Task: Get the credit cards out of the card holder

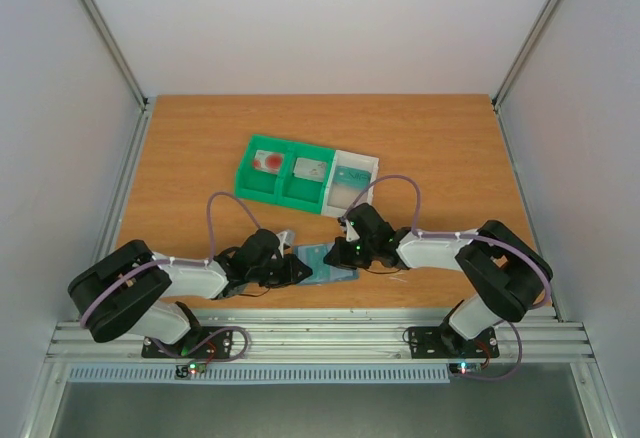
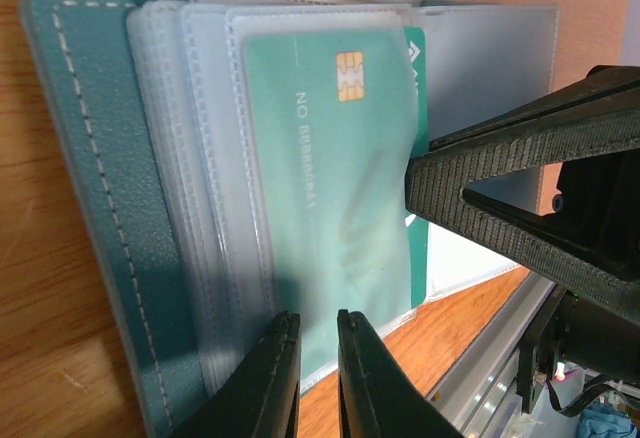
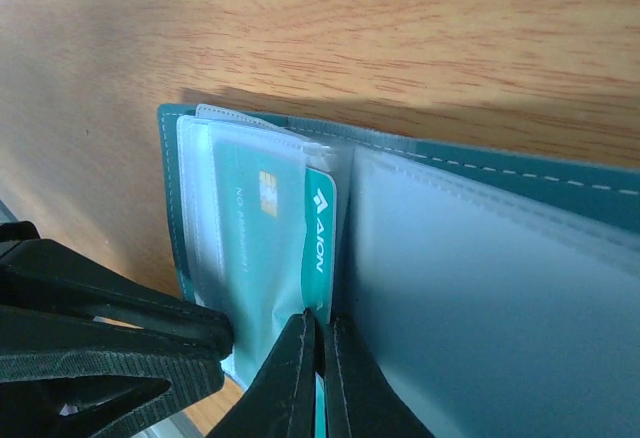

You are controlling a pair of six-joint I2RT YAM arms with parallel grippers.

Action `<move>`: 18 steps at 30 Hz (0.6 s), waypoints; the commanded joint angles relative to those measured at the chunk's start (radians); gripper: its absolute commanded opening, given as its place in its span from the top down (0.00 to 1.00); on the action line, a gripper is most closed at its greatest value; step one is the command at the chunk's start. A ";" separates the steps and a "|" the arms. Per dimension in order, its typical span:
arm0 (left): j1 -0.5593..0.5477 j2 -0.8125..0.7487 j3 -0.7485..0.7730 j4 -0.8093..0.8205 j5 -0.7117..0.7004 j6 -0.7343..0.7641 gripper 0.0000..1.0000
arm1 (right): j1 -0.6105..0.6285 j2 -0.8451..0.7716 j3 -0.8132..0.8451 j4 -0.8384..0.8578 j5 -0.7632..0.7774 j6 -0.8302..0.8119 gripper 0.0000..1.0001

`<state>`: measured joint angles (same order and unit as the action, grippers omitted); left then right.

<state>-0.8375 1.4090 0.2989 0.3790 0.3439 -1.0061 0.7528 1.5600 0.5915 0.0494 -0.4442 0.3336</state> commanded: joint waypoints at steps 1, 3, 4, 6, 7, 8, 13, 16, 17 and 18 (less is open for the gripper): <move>-0.002 0.028 -0.023 0.014 -0.031 0.011 0.88 | 0.009 -0.020 -0.018 -0.005 0.017 -0.024 0.99; -0.002 0.033 -0.021 0.011 -0.030 0.012 0.87 | 0.004 -0.023 -0.019 -0.005 0.018 -0.024 0.99; -0.002 0.035 -0.021 0.010 -0.030 0.012 0.88 | 0.004 -0.021 -0.018 -0.005 0.017 -0.023 0.99; -0.002 0.035 -0.021 0.009 -0.031 0.012 0.88 | 0.001 -0.019 -0.016 -0.010 0.015 -0.020 0.96; -0.002 0.036 -0.022 0.006 -0.034 0.012 0.88 | -0.001 -0.018 -0.016 -0.012 0.016 -0.019 0.94; -0.002 0.035 -0.023 0.004 -0.036 0.012 0.88 | -0.003 -0.017 -0.017 -0.013 0.015 -0.019 0.92; -0.002 0.029 -0.031 -0.006 -0.047 0.010 0.88 | -0.008 -0.024 -0.027 -0.006 0.011 -0.019 0.93; -0.002 0.025 -0.038 -0.007 -0.055 0.008 0.88 | -0.012 -0.030 -0.034 -0.001 0.002 -0.018 0.92; -0.002 0.025 -0.038 -0.005 -0.055 0.006 0.88 | -0.011 -0.032 -0.036 0.002 0.001 -0.018 0.90; -0.002 0.024 -0.038 -0.004 -0.054 0.006 0.88 | -0.011 -0.035 -0.039 0.004 -0.001 -0.018 0.89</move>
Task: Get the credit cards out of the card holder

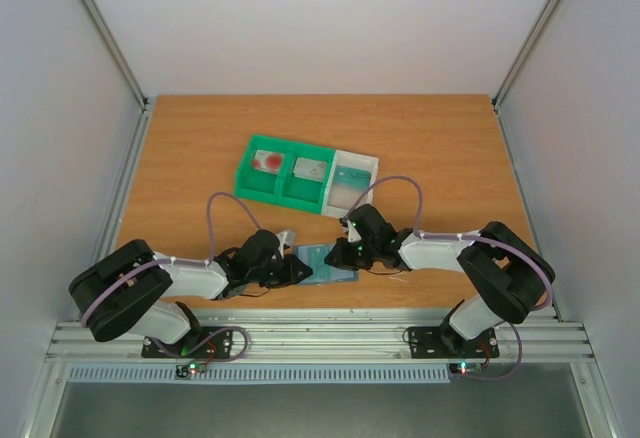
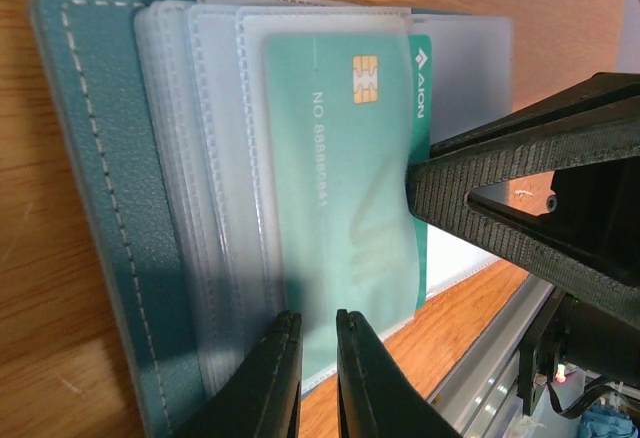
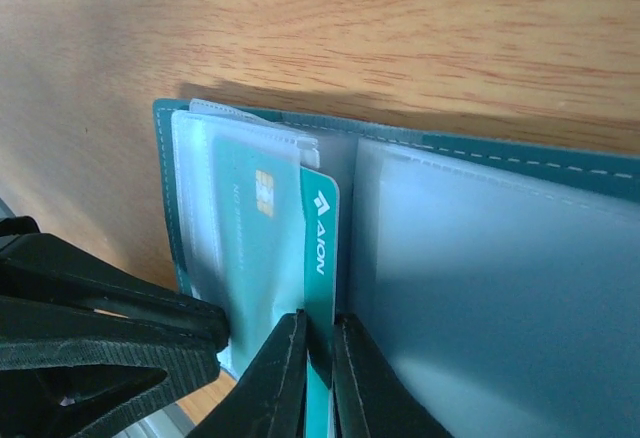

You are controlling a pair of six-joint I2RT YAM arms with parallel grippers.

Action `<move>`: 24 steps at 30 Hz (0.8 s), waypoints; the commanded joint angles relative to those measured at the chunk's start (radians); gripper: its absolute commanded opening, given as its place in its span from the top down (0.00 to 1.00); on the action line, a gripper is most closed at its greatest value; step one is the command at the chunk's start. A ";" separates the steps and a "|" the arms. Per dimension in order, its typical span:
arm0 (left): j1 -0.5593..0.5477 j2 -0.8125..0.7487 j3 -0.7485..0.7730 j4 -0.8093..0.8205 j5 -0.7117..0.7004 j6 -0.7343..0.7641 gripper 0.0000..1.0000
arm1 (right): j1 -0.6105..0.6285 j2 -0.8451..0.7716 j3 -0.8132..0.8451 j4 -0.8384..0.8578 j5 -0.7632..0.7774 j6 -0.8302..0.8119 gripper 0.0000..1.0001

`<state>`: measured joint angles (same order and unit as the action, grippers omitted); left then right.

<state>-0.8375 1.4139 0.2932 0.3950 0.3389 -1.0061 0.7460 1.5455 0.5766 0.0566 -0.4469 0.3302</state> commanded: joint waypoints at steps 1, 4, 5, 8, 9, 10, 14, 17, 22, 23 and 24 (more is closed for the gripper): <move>-0.002 0.017 -0.032 -0.018 -0.047 0.007 0.88 | -0.004 -0.023 -0.027 -0.003 0.002 -0.015 0.89; -0.002 0.013 -0.032 -0.020 -0.047 0.006 0.88 | -0.004 -0.039 -0.039 0.002 0.012 -0.017 0.98; -0.002 0.012 -0.031 -0.024 -0.048 0.007 0.88 | -0.006 -0.046 -0.043 0.004 0.017 -0.017 0.99; -0.002 0.011 -0.032 -0.026 -0.052 -0.004 0.88 | -0.012 -0.048 -0.052 0.013 0.022 -0.008 0.99; -0.002 0.011 -0.032 -0.023 -0.051 -0.007 0.88 | -0.013 -0.040 -0.055 0.027 0.012 -0.004 0.99; -0.002 0.011 -0.032 -0.022 -0.051 -0.009 0.88 | -0.015 -0.033 -0.055 0.036 0.007 -0.002 0.99; -0.002 -0.001 -0.028 -0.046 -0.060 -0.007 0.88 | -0.031 -0.030 -0.060 0.036 -0.002 -0.001 0.99; -0.002 -0.016 -0.032 -0.067 -0.070 -0.005 0.88 | -0.047 -0.065 -0.076 0.023 0.004 -0.003 0.99; -0.002 -0.020 -0.034 -0.076 -0.081 0.001 0.88 | -0.058 -0.100 -0.073 -0.029 0.015 -0.022 0.99; -0.002 -0.024 -0.034 -0.078 -0.081 0.001 0.88 | -0.058 -0.105 -0.076 -0.032 0.018 -0.020 0.99; -0.002 -0.028 -0.034 -0.081 -0.085 0.000 0.88 | -0.057 -0.111 -0.078 -0.038 0.020 -0.020 0.99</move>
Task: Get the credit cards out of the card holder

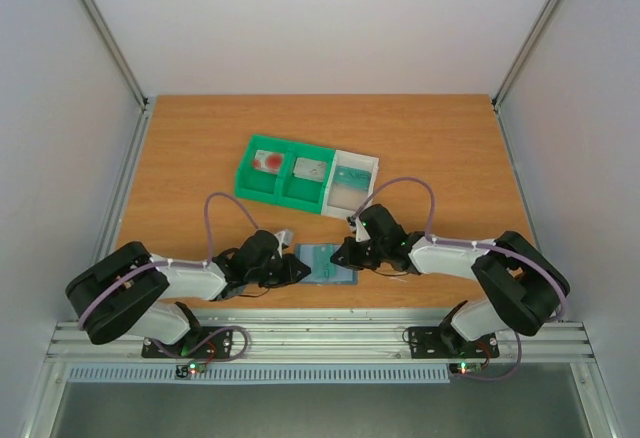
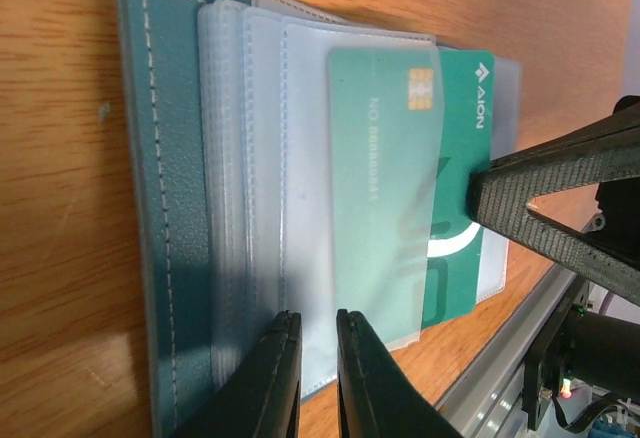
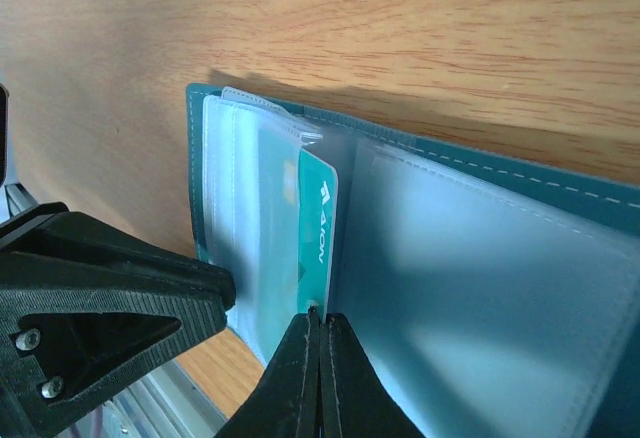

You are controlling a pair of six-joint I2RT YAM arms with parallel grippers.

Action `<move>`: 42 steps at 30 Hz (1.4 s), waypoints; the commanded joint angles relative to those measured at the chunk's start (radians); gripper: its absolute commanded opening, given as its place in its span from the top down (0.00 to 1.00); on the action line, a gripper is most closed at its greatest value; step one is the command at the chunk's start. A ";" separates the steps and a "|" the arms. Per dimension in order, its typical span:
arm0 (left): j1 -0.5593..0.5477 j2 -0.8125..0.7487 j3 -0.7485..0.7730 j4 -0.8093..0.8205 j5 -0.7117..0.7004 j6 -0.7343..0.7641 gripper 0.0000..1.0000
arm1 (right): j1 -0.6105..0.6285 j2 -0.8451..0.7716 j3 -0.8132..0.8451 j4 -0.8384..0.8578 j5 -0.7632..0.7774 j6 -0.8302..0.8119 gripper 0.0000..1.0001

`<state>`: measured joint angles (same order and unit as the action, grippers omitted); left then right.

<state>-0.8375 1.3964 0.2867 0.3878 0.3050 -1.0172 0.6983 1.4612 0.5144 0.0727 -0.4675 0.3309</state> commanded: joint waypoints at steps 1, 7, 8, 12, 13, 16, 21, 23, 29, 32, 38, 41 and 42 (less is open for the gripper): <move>-0.002 -0.016 -0.027 -0.078 -0.054 0.011 0.88 | -0.011 -0.034 -0.017 -0.056 0.043 -0.023 0.99; -0.002 -0.074 -0.026 -0.140 -0.069 0.023 0.88 | -0.011 -0.086 0.009 -0.166 0.075 -0.052 0.99; -0.002 -0.083 -0.027 -0.149 -0.076 0.023 0.88 | -0.012 -0.096 0.015 -0.184 0.082 -0.057 0.99; -0.002 -0.113 -0.025 -0.162 -0.083 0.025 0.87 | -0.011 -0.124 0.023 -0.229 0.104 -0.073 0.99; -0.002 -0.120 -0.024 -0.167 -0.084 0.025 0.87 | -0.011 -0.130 0.026 -0.241 0.104 -0.078 0.99; -0.002 -0.137 -0.023 -0.181 -0.086 0.026 0.87 | -0.012 -0.148 0.041 -0.277 0.103 -0.099 0.99; -0.002 -0.156 -0.024 -0.206 -0.085 0.029 0.87 | -0.012 -0.182 0.063 -0.339 0.118 -0.119 0.99; -0.002 -0.162 -0.024 -0.210 -0.086 0.029 0.87 | -0.011 -0.195 0.072 -0.368 0.129 -0.126 0.99; -0.002 -0.185 -0.033 -0.221 -0.087 0.029 0.87 | -0.011 -0.251 0.101 -0.448 0.171 -0.150 0.99; -0.002 -0.205 -0.028 -0.231 -0.086 0.031 0.87 | -0.012 -0.272 0.112 -0.472 0.170 -0.161 0.99; -0.002 -0.260 -0.002 -0.288 -0.090 0.037 0.84 | -0.011 -0.320 0.137 -0.532 0.192 -0.184 0.99; -0.002 -0.295 0.032 -0.375 -0.108 0.069 0.83 | -0.012 -0.355 0.152 -0.570 0.214 -0.201 0.99; -0.002 -0.311 0.037 -0.398 -0.110 0.074 0.82 | -0.012 -0.363 0.161 -0.584 0.214 -0.209 0.99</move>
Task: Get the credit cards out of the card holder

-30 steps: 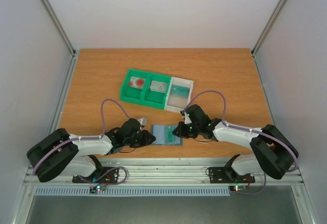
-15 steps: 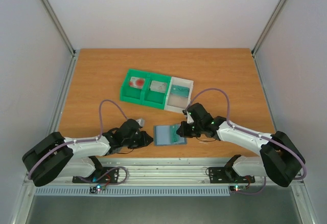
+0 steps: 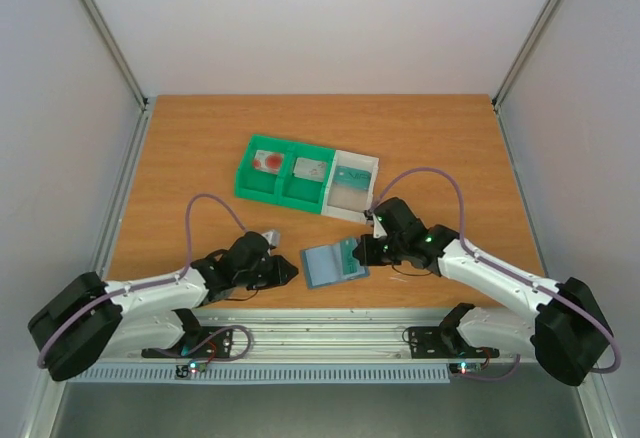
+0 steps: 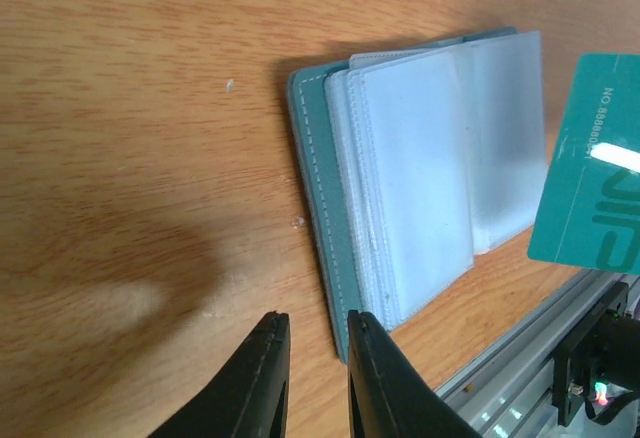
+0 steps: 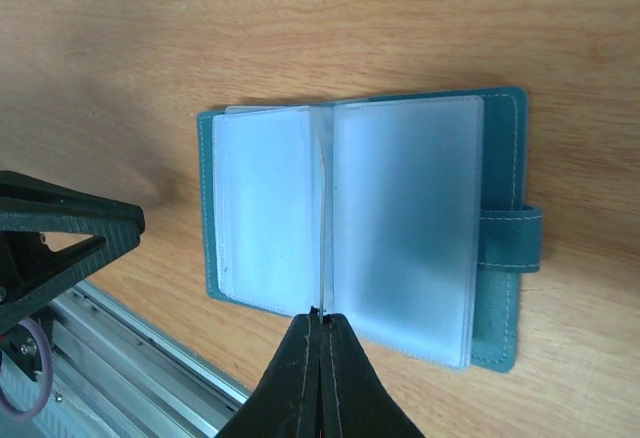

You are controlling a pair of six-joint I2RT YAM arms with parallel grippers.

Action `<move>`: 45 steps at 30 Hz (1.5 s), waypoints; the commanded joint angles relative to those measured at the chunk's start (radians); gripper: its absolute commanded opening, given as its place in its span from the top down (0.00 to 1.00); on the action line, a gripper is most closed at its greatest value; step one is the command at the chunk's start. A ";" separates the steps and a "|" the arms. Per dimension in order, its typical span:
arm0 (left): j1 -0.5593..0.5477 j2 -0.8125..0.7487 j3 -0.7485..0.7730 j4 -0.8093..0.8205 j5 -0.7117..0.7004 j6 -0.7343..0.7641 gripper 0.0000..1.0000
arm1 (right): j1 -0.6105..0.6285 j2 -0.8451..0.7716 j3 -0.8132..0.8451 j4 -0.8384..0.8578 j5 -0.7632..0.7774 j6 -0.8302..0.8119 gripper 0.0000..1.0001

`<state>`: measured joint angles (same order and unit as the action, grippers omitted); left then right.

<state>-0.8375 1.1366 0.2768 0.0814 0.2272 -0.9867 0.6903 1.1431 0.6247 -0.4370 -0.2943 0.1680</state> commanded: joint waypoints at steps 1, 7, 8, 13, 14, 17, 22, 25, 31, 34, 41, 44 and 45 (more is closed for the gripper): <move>-0.002 -0.066 0.049 -0.105 -0.033 0.046 0.81 | -0.003 -0.052 0.062 -0.088 0.036 -0.057 0.99; -0.002 -0.211 0.058 -0.135 0.007 0.058 0.61 | -0.004 -0.104 0.118 -0.155 -0.072 -0.142 0.99; -0.002 -0.241 0.062 -0.149 0.016 0.065 0.56 | -0.003 -0.113 0.126 -0.167 -0.096 -0.150 0.99; -0.002 -0.397 0.098 -0.240 0.070 0.145 0.43 | -0.004 -0.155 0.162 -0.225 -0.228 -0.237 0.99; -0.002 -0.425 0.110 -0.264 0.078 0.174 0.41 | -0.004 -0.159 0.169 -0.236 -0.271 -0.251 0.99; -0.002 -0.497 0.152 -0.340 0.101 0.230 0.39 | -0.003 -0.170 0.185 -0.253 -0.359 -0.273 0.99; -0.002 -0.547 0.196 -0.375 0.162 0.289 0.39 | -0.004 -0.153 0.190 -0.225 -0.564 -0.296 0.99; -0.002 -0.536 0.217 -0.350 0.248 0.301 0.40 | -0.003 -0.150 0.177 -0.170 -0.648 -0.268 0.99; -0.002 -0.459 0.222 -0.268 0.380 0.296 0.45 | -0.002 -0.134 0.147 -0.080 -0.729 -0.212 0.99; -0.002 -0.417 0.207 -0.190 0.432 0.274 0.49 | -0.002 -0.128 0.127 -0.031 -0.763 -0.184 0.99; -0.002 -0.360 0.162 0.026 0.488 0.191 0.56 | -0.002 -0.117 0.116 -0.012 -0.772 -0.179 0.99; -0.002 -0.352 0.159 0.038 0.492 0.183 0.63 | -0.002 -0.114 0.114 -0.007 -0.777 -0.177 0.99; -0.002 -0.350 0.158 0.038 0.492 0.183 0.67 | -0.002 -0.113 0.113 -0.005 -0.778 -0.177 0.99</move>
<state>-0.8375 0.7784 0.4522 0.0010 0.6800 -0.7822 0.6899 1.0237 0.7464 -0.4755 -1.0389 -0.0212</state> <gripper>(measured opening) 0.379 0.019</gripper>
